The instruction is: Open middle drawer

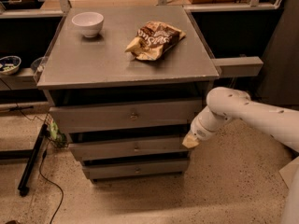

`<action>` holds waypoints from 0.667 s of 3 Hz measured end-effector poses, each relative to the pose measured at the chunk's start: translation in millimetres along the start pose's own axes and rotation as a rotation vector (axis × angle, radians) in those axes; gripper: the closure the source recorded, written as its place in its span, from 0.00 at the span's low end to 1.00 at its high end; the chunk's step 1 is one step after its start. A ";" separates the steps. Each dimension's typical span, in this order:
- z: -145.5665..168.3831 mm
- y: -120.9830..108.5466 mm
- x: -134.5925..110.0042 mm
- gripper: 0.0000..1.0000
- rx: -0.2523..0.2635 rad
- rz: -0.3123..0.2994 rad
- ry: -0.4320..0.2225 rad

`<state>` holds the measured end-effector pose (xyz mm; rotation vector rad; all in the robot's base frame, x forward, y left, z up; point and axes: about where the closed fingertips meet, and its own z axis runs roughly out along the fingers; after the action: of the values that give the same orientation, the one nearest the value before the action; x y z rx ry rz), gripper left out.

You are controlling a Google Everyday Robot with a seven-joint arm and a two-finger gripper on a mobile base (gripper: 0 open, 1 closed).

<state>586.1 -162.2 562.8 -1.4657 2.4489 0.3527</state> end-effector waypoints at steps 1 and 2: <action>0.3 -1.4 -0.7 0.52 0.000 0.001 -0.002; 0.3 -1.4 -0.7 0.29 0.000 0.001 -0.002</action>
Offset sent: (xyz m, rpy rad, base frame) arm 0.0016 0.0000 -0.0001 0.0018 -0.0009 -0.0008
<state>587.7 -162.2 562.7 -1.4638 2.4478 0.3540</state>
